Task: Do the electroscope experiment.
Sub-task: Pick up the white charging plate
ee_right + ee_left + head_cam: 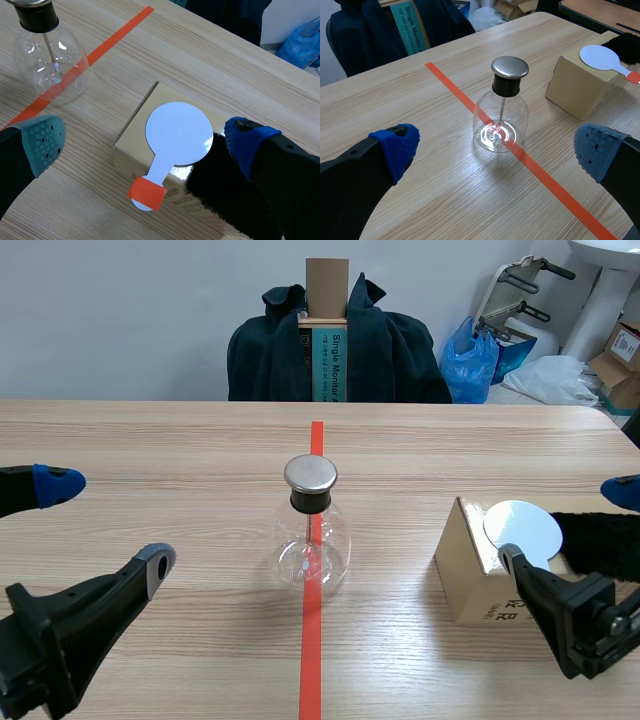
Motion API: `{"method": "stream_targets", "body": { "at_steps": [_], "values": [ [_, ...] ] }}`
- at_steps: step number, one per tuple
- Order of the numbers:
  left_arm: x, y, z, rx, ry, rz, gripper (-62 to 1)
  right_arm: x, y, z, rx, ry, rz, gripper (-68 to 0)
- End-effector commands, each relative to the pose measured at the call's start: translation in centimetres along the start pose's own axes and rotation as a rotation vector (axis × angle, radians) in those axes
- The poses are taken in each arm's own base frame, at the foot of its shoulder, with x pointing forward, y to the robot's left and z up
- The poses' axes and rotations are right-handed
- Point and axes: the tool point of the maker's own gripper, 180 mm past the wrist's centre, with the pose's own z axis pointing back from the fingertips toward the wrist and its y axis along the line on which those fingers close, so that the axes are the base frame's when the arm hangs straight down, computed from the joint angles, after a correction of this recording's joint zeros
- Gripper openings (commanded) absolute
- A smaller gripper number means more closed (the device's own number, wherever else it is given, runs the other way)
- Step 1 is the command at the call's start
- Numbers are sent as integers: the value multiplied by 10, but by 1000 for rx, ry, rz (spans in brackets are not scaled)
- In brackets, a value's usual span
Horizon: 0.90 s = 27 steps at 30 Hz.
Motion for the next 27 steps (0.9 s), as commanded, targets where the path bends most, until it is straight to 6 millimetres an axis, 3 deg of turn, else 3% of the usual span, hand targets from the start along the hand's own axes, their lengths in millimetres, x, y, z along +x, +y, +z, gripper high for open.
{"method": "stream_targets", "body": {
  "at_steps": [1, 8, 12, 20, 27],
  "values": [
    [11, -2, -1, -4, -36, -2, 14, 12, -4, -1, -4, -40, 15, 4],
    [11, -1, -1, -1, -40, -3, 14, 13, -6, 0, -7, -39, 60, 4],
    [11, 0, -1, 4, -39, -4, 14, 27, -12, 2, -21, -89, 148, 4],
    [11, 0, -1, 4, -39, -4, 14, 54, -1, 12, 12, -141, 512, 4],
    [11, 0, -1, 4, -38, -4, 14, 50, 22, 30, 49, -201, 807, 4]
  ]
}}
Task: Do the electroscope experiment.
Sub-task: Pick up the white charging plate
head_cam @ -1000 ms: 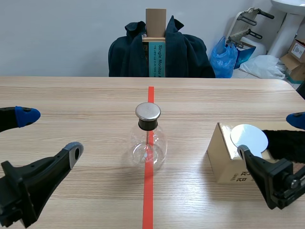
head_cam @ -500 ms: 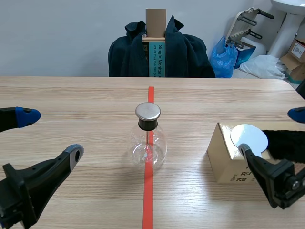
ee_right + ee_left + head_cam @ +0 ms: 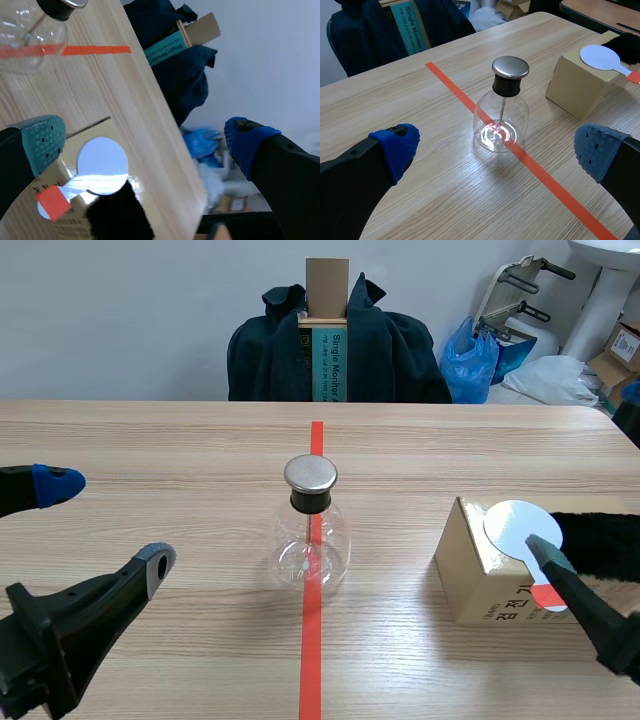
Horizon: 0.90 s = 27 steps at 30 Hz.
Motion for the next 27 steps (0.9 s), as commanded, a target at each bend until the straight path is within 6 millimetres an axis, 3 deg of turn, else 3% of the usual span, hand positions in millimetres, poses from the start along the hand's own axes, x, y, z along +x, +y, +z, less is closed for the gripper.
{"method": "stream_targets", "body": {
  "at_steps": [1, 6, 11, 17, 27],
  "values": [
    [11, 0, -1, 3, -38, -4, 14, 5, 3, 6, 1, -20, 53, 4],
    [11, 0, -1, 3, -35, -4, 14, 4, 16, 22, -5, -26, 188, 4],
    [11, 0, -1, 3, -35, -4, 14, -20, 26, 38, -61, 24, 260, 4],
    [11, 0, -1, 3, -35, -4, 14, -47, 69, 58, -35, 51, 324, 4],
    [9, -1, -1, 0, -27, -20, 14, -77, 87, 33, -188, 157, 324, 4]
  ]
}}
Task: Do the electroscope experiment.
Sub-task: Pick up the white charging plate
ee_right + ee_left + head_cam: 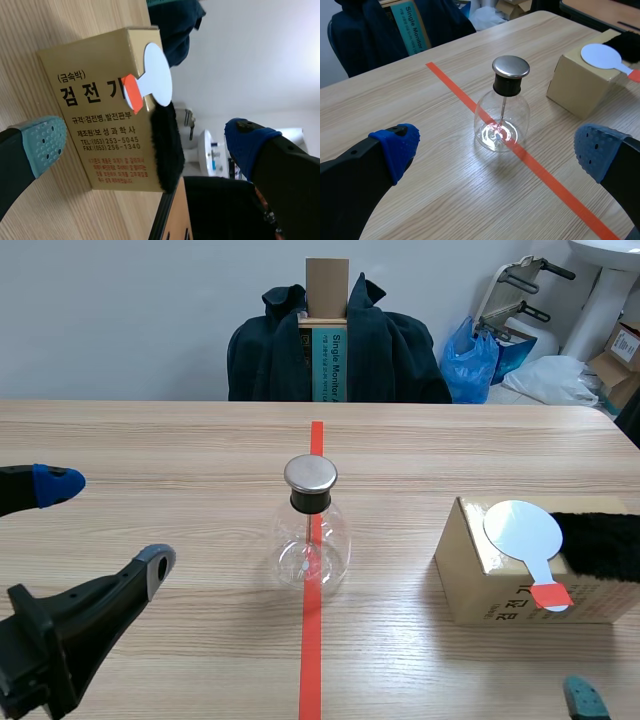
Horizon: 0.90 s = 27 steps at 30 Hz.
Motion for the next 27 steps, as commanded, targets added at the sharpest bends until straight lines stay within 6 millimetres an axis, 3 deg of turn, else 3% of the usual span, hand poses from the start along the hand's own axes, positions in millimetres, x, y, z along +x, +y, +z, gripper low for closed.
{"method": "stream_targets", "body": {
  "at_steps": [1, 5, 20, 27],
  "values": [
    [11, 0, -1, 0, -36, -2, 14, 1, -15, -11, -52, 3, 5, 4],
    [11, 0, -1, 0, -37, -2, 14, 0, -15, -27, -71, 45, -8, 4],
    [11, 0, -1, 0, -37, -2, 14, 3, -6, -54, -74, 134, -50, 4],
    [11, 0, -1, 0, -37, -2, 14, 1, 12, -57, -1, 119, 54, 4]
  ]
}}
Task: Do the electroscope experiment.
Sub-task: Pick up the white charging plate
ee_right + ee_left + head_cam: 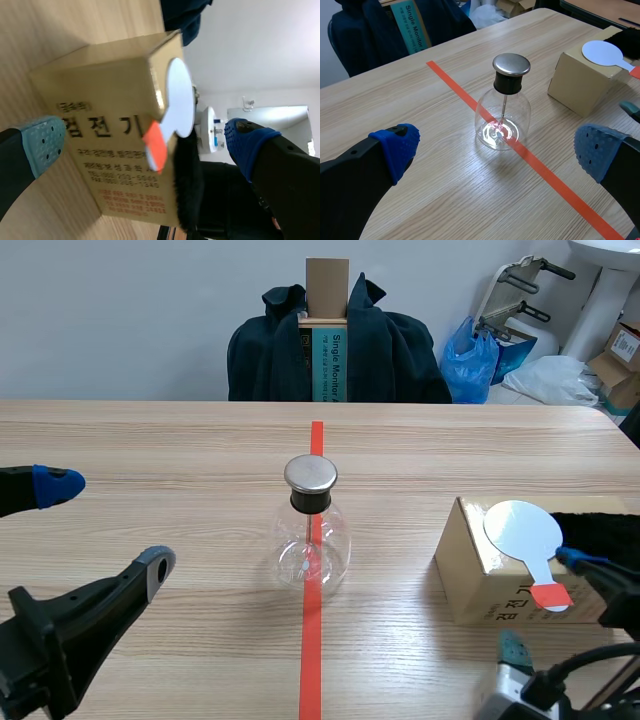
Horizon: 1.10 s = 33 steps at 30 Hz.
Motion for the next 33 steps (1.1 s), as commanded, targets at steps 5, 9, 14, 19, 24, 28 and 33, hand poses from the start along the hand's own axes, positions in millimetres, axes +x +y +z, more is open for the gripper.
{"method": "stream_targets", "body": {
  "at_steps": [5, 9, 14, 19, 24, 28, 33],
  "values": [
    [11, 0, -1, 0, -35, -3, 14, -15, -9, -8, -13, 0, 109, 4],
    [11, 0, -1, 0, -35, -3, 14, -18, -13, -12, -22, 1, 133, 4],
    [10, 0, -1, -1, -34, -4, 14, -20, -19, -18, -43, 5, 138, 4],
    [10, 0, -1, 0, -34, -3, 14, -16, -19, -19, -43, -17, 162, 4],
    [11, 0, -1, 0, -35, -3, 14, -11, -18, -18, -39, -47, 175, 2],
    [10, 0, -1, 0, -34, -3, 14, -10, -17, -18, -36, -52, 180, -46],
    [11, 0, -1, 0, -35, -3, 14, -12, -17, -18, -37, -40, 180, -316]
  ]
}}
